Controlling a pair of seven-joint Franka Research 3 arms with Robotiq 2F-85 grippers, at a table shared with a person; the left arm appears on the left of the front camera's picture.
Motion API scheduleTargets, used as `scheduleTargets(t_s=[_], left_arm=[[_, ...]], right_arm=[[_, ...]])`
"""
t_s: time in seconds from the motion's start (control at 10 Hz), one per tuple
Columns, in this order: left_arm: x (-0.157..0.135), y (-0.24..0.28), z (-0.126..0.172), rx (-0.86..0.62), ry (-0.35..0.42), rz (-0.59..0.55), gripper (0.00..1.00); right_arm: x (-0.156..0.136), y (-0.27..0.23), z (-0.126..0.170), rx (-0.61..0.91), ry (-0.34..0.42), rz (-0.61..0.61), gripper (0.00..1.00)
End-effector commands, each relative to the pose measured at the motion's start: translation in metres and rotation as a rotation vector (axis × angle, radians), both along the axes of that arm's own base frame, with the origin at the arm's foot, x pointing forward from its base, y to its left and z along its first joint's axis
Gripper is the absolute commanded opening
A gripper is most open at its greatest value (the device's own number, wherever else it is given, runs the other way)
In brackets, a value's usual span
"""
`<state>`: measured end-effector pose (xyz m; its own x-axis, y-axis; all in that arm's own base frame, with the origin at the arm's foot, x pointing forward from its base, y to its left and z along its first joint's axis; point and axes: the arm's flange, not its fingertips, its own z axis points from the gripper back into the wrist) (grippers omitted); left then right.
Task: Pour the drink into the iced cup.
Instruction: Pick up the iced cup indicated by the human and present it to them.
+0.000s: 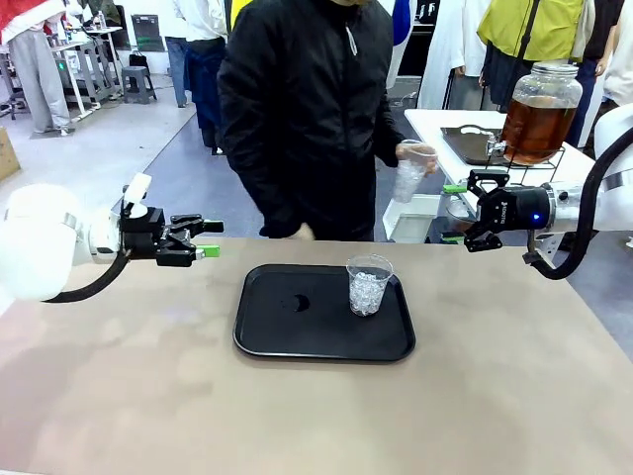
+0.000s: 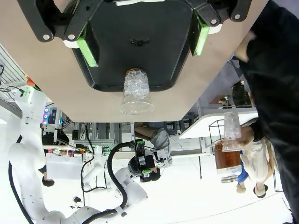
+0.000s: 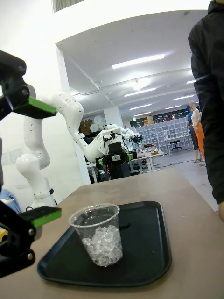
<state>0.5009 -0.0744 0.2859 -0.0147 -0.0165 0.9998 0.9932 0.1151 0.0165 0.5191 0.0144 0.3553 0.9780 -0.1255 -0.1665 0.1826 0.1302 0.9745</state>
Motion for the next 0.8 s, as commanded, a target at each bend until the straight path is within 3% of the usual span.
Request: scheduleTargets(t_s=[0.0, 0.7], left_arm=[[0.0001, -0.0006, 0.0015, 0.004, -0.003, 0.001, 1.0], [0.0001, -0.0006, 0.0015, 0.004, -0.003, 0.001, 1.0]], right_arm=[[0.0005, -0.0003, 0.0014, 0.001, -0.001, -0.001, 1.0], [0.0005, -0.0003, 0.0014, 0.001, -0.001, -0.001, 1.0]])
